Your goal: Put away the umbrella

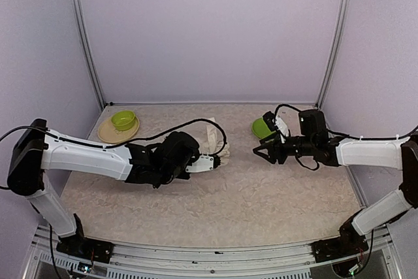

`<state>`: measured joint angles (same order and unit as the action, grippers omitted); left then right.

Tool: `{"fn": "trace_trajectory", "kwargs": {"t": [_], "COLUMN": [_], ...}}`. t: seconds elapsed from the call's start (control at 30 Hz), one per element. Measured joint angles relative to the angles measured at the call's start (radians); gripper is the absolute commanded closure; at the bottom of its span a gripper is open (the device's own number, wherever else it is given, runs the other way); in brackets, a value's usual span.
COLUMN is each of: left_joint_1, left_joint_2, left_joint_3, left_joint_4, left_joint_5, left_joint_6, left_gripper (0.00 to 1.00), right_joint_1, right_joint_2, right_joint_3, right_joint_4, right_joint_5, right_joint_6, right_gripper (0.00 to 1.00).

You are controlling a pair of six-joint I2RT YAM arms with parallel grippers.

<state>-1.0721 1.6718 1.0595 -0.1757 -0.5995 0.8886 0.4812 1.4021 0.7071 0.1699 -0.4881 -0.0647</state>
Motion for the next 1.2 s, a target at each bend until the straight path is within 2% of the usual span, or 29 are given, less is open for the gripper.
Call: {"fn": "trace_trajectory", "kwargs": {"t": [0.1, 0.23, 0.3, 0.43, 0.5, 0.6, 0.73, 0.83, 0.97, 1.2], "left_joint_1": [0.014, 0.055, 0.072, 0.085, 0.084, 0.084, 0.085, 0.086, 0.081, 0.082], "left_joint_2": [-0.035, 0.009, 0.072, 0.117, 0.098, 0.01, -0.122, -0.163, -0.182, -0.161], "left_joint_3": [-0.114, -0.279, -0.312, -0.315, -0.277, -0.165, 0.063, 0.253, 0.36, 0.405], "left_joint_4": [0.311, 0.863, 1.038, 1.159, 1.115, 0.85, 0.433, 0.195, 0.024, -0.172], "left_joint_5": [-0.18, -0.293, -0.322, -0.355, -0.359, -0.305, -0.085, 0.09, 0.217, 0.332], "left_joint_6": [0.259, 0.652, 0.79, 0.901, 0.853, 0.643, 0.275, 0.05, -0.13, -0.292], "left_gripper": [1.0, 1.0, 1.0, 1.0, 1.0, 1.0, 1.0, 1.0, 1.0, 1.0], "right_joint_1": [0.0, 0.001, 0.001, 0.001, 0.001, 0.001, 0.002, 0.007, 0.037, 0.154], "right_joint_2": [-0.025, -0.041, -0.052, -0.085, -0.108, -0.142, -0.165, -0.157, -0.106, -0.031], "right_joint_3": [0.017, 0.04, 0.046, 0.048, 0.048, 0.045, 0.01, -0.022, -0.025, -0.024], "right_joint_4": [0.018, 0.047, 0.053, 0.058, 0.058, 0.06, 0.093, 0.143, 0.24, 0.419], "right_joint_5": [-0.01, -0.029, -0.038, -0.051, -0.051, -0.052, -0.075, -0.106, -0.148, -0.229], "right_joint_6": [0.002, 0.003, 0.005, 0.005, 0.005, 0.005, 0.022, 0.056, 0.114, 0.188], "right_gripper": [0.47, 0.47, 0.47, 0.46, 0.46, 0.46, 0.45, 0.44, 0.39, 0.25]}}
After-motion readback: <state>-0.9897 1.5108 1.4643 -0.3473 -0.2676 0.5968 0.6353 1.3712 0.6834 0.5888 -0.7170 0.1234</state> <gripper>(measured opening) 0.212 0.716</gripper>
